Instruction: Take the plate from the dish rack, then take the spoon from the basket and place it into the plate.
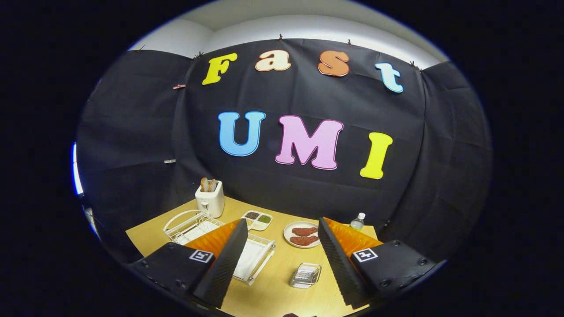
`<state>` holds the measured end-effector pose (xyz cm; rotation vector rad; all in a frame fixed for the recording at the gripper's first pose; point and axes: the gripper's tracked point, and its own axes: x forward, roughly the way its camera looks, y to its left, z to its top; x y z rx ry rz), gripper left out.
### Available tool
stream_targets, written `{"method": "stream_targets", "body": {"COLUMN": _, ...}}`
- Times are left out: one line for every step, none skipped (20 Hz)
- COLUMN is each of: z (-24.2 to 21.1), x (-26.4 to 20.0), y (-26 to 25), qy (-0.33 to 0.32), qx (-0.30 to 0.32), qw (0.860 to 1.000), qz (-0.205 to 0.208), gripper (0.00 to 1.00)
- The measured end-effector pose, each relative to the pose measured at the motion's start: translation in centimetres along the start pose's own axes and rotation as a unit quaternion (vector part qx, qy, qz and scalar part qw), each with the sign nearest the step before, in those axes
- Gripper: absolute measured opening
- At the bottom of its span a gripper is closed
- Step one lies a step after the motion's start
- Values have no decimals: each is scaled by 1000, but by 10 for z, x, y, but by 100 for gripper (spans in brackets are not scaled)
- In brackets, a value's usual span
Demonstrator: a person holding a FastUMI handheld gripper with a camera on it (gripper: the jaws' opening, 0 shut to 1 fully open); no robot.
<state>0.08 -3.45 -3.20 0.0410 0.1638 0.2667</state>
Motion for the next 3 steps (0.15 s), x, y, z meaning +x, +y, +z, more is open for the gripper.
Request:
{"method": "stream_targets", "body": {"z": -2, "x": 0, "y": -5, "qy": 2, "qx": 2, "qw": 1000, "qz": -1, "gripper": 98}}
{"method": "stream_targets", "body": {"z": -5, "x": 0, "y": -11, "qy": 4, "qx": 4, "qw": 1000, "qz": -2, "gripper": 98}}
{"method": "stream_targets", "body": {"z": -7, "x": 0, "y": -16, "qy": 6, "qx": 6, "qw": 1000, "qz": -4, "gripper": 98}}
